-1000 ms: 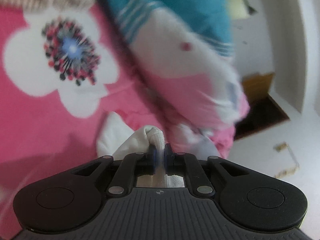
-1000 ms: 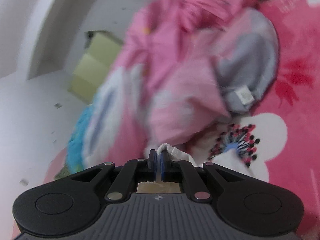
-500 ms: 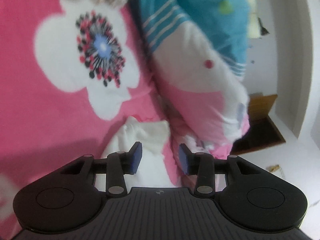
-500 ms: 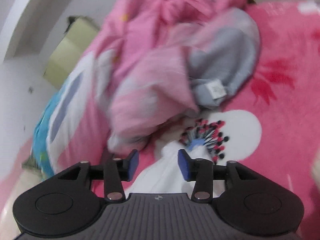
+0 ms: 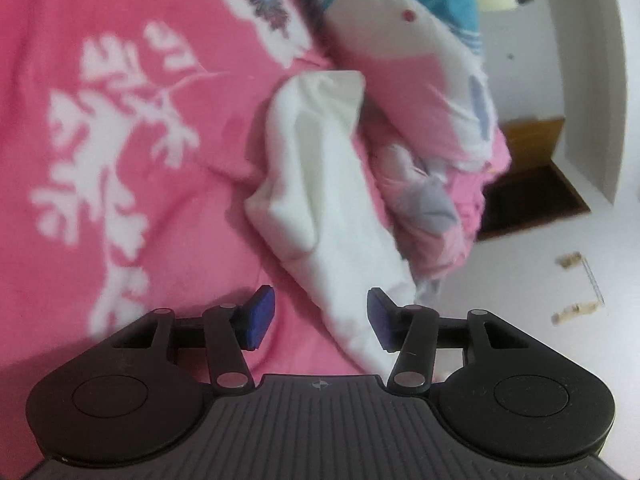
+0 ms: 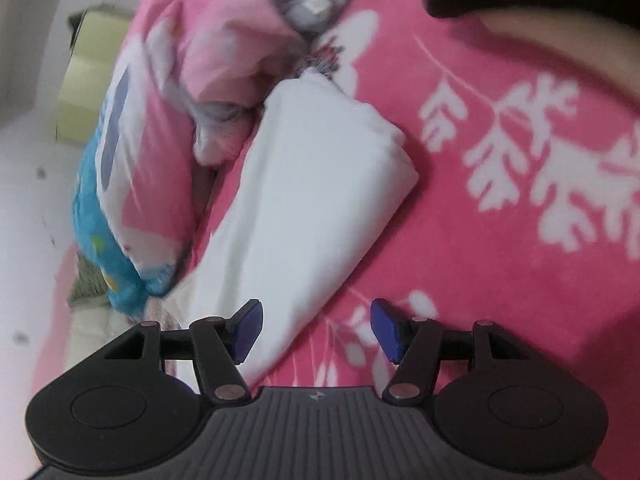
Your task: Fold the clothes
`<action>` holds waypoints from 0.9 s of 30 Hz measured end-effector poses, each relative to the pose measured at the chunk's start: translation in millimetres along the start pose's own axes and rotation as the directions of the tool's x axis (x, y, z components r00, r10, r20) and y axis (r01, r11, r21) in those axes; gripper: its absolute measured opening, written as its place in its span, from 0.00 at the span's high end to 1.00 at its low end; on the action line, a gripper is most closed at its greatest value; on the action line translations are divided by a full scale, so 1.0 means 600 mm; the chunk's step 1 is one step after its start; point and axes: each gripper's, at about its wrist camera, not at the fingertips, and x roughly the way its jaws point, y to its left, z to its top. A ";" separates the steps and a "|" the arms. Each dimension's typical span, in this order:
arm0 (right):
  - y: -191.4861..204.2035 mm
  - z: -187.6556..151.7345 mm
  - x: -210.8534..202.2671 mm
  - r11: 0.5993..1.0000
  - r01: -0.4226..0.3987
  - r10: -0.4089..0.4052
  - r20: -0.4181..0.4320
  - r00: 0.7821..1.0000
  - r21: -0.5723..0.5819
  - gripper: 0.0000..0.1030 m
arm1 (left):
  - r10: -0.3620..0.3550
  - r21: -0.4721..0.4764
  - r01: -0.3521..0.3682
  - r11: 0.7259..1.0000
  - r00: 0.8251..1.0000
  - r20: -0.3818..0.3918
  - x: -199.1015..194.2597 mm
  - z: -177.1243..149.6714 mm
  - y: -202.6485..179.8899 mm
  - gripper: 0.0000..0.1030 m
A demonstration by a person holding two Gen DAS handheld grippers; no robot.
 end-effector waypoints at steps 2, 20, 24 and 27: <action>0.000 0.009 0.010 1.000 -0.014 0.013 0.023 1.000 0.020 0.39 | -0.009 -0.018 0.010 1.000 0.999 0.038 0.020 0.010 0.000 0.51; 0.063 0.021 0.025 0.998 -0.037 0.049 0.210 0.977 -0.058 0.93 | -0.050 -0.126 0.085 0.988 0.965 0.259 -0.019 0.017 -0.031 0.93; 0.079 -0.032 -0.061 0.993 -0.069 0.087 0.199 0.976 -0.099 0.93 | -0.077 -0.050 0.091 0.995 0.968 0.239 -0.111 -0.023 -0.052 0.93; 0.056 -0.089 -0.146 0.991 -0.080 0.097 0.176 0.980 -0.104 0.93 | -0.078 0.016 0.077 0.997 0.977 0.197 -0.191 -0.081 -0.054 0.93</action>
